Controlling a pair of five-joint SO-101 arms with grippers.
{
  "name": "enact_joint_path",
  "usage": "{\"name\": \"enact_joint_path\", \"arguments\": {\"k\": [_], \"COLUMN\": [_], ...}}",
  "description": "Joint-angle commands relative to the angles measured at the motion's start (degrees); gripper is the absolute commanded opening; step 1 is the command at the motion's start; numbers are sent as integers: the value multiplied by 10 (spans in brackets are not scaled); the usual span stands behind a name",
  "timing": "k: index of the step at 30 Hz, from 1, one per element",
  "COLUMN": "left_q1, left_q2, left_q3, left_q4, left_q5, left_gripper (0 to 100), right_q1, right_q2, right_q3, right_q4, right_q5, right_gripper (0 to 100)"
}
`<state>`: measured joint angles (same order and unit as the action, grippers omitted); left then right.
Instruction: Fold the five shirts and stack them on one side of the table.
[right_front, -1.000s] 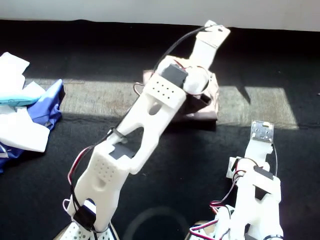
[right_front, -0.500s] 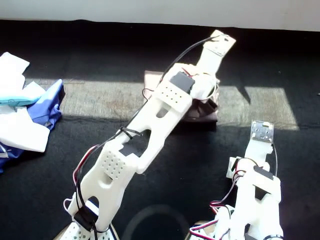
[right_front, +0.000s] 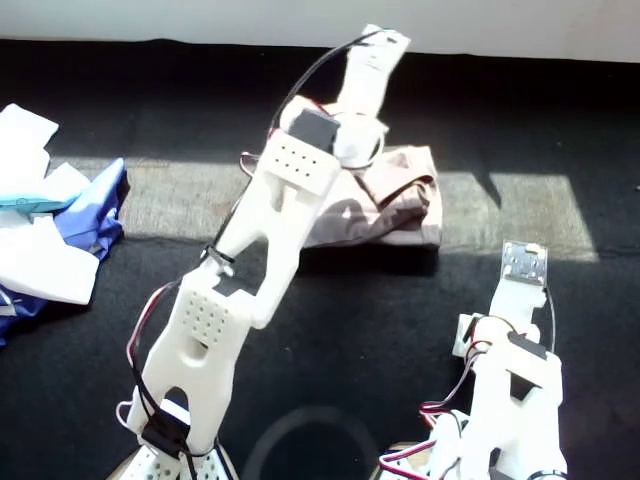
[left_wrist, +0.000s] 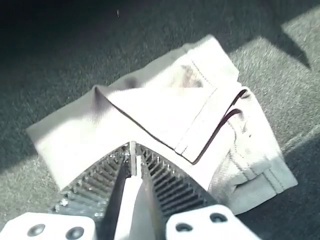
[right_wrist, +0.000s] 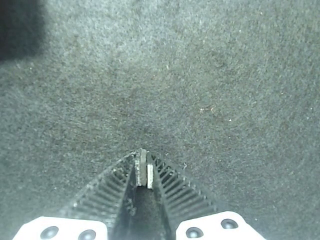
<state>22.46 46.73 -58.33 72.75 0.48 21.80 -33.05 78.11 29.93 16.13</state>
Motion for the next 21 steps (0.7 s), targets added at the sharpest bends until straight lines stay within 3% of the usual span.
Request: {"name": "enact_joint_path", "arguments": {"k": [1,10,17,21], "left_q1": [12,70,143,143], "left_q2": [-4,-4,-6,-10], "left_q3": [60,162,160,133], "left_q4": [-21,-105,-106,-106], "left_q5": [9,11,11,11], "left_gripper": [9,9,9,9], "right_q1": [11,11,11,11], "right_q2": [5,5,5,5], "right_q3": [1,1,1,1], "right_q4": [-11,-11,-11,-11], "right_q5": [1,1,1,1], "right_gripper": [7,7,7,7]}}
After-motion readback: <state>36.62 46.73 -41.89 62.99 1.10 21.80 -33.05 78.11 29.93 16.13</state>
